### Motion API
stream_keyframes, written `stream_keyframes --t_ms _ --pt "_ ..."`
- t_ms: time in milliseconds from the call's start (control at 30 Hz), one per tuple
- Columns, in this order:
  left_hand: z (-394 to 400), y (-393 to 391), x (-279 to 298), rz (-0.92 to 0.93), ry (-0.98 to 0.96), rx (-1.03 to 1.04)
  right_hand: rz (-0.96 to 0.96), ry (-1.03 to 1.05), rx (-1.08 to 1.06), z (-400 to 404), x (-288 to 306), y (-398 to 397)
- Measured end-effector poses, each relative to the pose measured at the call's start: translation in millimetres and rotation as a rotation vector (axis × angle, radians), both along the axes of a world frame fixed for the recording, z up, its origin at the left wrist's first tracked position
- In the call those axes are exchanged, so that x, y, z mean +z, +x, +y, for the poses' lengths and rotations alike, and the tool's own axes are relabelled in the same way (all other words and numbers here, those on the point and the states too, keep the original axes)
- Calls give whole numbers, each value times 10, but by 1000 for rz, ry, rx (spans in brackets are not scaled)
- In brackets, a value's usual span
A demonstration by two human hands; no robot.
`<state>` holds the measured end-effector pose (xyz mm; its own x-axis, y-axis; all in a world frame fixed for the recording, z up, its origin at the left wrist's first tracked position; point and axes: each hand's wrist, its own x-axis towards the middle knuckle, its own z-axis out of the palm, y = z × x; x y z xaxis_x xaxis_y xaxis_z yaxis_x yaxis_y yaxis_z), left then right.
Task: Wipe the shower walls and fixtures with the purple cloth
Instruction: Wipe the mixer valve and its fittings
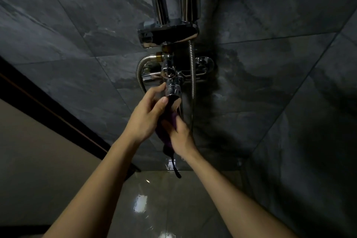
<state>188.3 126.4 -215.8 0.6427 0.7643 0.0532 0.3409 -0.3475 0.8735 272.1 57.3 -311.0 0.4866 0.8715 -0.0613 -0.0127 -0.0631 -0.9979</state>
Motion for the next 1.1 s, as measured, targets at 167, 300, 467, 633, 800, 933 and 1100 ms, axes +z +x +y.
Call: stream_keyframes --t_ms 167,300,467,633,800,933,1100 --pt "-29 51 -6 29 164 52 -48 71 -384 -138 43 264" --pt "-78 77 64 71 225 52 -56 64 -461 91 163 428" --pt "-71 56 78 87 226 -8 -290 -75 -232 357 129 517" --pt "-54 18 10 115 135 -76 -435 -21 -90 473 26 635" --pt "-34 25 22 235 329 -26 -386 -212 -9 390 30 699" --pt "-30 -1 16 224 359 -27 -330 -258 -37 311 99 654" --pt "-22 -19 -15 192 337 -11 -182 -245 -35 254 160 603"
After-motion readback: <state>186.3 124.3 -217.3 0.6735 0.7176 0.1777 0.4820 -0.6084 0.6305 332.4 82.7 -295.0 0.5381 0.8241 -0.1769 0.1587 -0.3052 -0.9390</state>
